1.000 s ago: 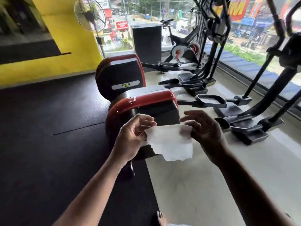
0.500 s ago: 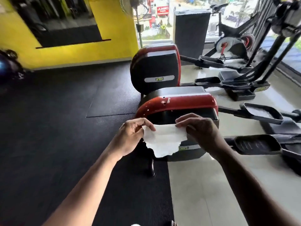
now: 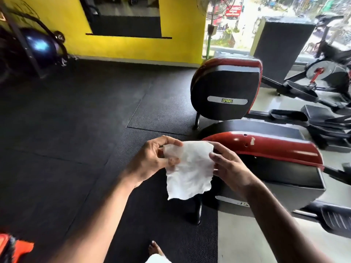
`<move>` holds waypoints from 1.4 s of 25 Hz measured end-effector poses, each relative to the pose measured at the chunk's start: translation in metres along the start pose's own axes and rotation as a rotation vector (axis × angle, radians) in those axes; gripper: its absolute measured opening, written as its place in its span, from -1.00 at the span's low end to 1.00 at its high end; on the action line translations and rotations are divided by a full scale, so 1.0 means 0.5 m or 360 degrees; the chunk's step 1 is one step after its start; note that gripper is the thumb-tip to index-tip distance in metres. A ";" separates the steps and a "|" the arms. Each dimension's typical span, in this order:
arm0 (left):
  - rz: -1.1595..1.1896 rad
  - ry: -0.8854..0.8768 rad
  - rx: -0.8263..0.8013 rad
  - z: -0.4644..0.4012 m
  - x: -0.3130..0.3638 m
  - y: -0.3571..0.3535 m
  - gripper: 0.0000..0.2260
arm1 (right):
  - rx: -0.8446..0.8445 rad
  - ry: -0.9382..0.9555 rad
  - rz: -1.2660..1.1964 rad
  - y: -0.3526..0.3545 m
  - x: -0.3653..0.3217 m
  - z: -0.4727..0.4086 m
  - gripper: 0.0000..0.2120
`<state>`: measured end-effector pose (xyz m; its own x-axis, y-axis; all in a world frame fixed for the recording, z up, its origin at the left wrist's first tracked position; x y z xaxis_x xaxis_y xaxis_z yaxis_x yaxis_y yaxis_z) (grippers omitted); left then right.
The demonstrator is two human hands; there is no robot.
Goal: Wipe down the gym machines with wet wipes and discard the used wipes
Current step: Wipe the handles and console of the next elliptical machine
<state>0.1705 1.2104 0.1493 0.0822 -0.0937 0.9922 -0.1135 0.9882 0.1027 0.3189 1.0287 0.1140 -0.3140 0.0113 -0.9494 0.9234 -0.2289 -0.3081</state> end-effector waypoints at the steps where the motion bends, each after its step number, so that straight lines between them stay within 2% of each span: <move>1: -0.0016 0.0009 0.0028 -0.002 -0.006 0.052 -0.64 | -0.0002 0.0000 0.0005 -0.011 -0.010 -0.047 -0.57; 8: 0.0006 0.0000 0.0129 -0.046 -0.051 0.309 -0.63 | 0.0227 0.0035 0.0073 -0.065 -0.018 -0.296 -0.64; 12: -0.0076 0.0038 0.0072 -0.077 -0.109 0.402 -0.51 | 0.0297 0.0068 0.0062 -0.055 -0.012 -0.417 -0.81; 14: -0.0211 0.0027 0.0097 -0.104 -0.141 0.444 -0.52 | 0.0325 0.0042 0.0107 -0.045 -0.005 -0.486 -0.87; 16: -0.0371 0.0036 0.0139 -0.135 -0.165 0.487 -0.59 | 0.0313 0.0008 0.0115 -0.033 0.000 -0.548 -0.86; 18: -0.0508 0.0098 0.0188 -0.182 -0.187 0.555 -0.74 | 0.0207 -0.0035 0.0159 -0.011 -0.001 -0.626 -0.71; 20: -0.0573 0.0150 0.0240 -0.247 -0.201 0.632 -0.89 | 0.0073 -0.0123 0.0446 0.033 -0.004 -0.715 -0.57; 22: -0.0640 0.0179 0.0256 -0.327 -0.204 0.705 -0.97 | -0.0014 -0.0255 0.1015 0.088 -0.016 -0.809 -0.54; 25: -0.0624 0.0243 0.0143 -0.445 -0.187 0.798 -0.90 | 0.0038 -0.0355 0.1580 0.169 -0.051 -0.914 -0.57; 27: -0.0634 0.0222 0.0056 -0.532 -0.171 0.861 -0.83 | 0.0084 -0.0283 0.1739 0.215 -0.085 -0.986 -0.71; 29: -0.0610 0.0172 -0.0013 -0.619 -0.156 0.914 -0.81 | 0.0117 -0.0239 0.1775 0.262 -0.118 -1.058 -0.86; 32: -0.0551 0.0106 -0.0107 -0.727 -0.145 0.970 -0.77 | 0.0163 -0.0257 0.1643 0.338 -0.152 -1.140 -0.77; 35: -0.0593 0.0084 -0.0247 -0.841 -0.147 1.014 -0.74 | 0.0252 -0.0289 0.1417 0.425 -0.177 -1.202 -0.82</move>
<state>0.5233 1.7693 0.0988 0.1407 -0.4465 0.8837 0.0840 0.8947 0.4387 0.6755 1.5640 0.0955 0.4555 -0.3830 -0.8036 0.8040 -0.2105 0.5560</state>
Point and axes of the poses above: each hand's wrist, its own z-axis away from the middle knuckle, its own y-axis out of the back of the hand, x = y × z, the point moved 4 cm from there along -z, towards the middle knuckle, and after that the axes turned 15 degrees about -x, right-handed, at the moved point
